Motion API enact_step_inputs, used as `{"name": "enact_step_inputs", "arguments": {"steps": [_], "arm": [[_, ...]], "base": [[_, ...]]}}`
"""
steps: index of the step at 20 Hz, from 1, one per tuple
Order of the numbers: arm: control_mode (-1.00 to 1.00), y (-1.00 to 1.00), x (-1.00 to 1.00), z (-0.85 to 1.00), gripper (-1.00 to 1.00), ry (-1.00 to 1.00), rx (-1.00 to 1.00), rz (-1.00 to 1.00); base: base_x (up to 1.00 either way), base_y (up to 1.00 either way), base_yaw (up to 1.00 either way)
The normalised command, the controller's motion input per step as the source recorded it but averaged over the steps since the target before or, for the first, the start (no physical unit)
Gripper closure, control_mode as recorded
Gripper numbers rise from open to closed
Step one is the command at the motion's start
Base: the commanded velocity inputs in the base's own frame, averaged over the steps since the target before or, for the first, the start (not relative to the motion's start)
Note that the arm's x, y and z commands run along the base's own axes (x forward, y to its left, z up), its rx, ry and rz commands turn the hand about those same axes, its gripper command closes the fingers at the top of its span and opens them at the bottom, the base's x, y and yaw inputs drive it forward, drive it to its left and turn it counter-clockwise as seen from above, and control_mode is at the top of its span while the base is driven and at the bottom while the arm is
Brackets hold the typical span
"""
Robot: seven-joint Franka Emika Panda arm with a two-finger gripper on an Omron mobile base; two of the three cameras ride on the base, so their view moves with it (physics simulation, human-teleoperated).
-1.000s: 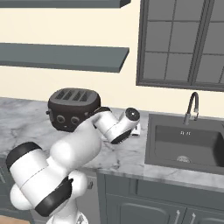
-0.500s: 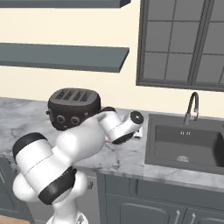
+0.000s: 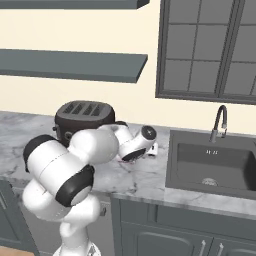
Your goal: The ice cube tray has been filled with water. Take the tray and place it in the freezer to make ice. Close the freezer door after placing the tray.
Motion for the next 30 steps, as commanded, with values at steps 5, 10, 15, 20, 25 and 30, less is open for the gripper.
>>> {"name": "enact_step_inputs", "arguments": {"steps": [5,10,15,20,25,30], "arm": [[-1.00,0.00,0.35,-0.07,-1.00,0.08,0.02,-0.01],[-1.00,0.02,0.20,-0.28,-1.00,0.01,0.01,0.00],[-1.00,0.03,0.17,-0.36,-1.00,0.00,0.01,0.00],[-1.00,0.00,0.20,-0.33,-1.00,0.00,0.03,0.00],[-1.00,0.19,0.21,-0.39,-1.00,0.04,0.01,0.00],[-1.00,0.50,0.06,-0.45,-1.00,0.03,0.01,0.00]], "base": [[0.00,0.00,0.00],[0.00,0.00,0.00],[0.00,0.00,0.00],[0.00,0.00,0.00],[0.00,0.00,0.00],[0.00,0.00,0.00]]}}
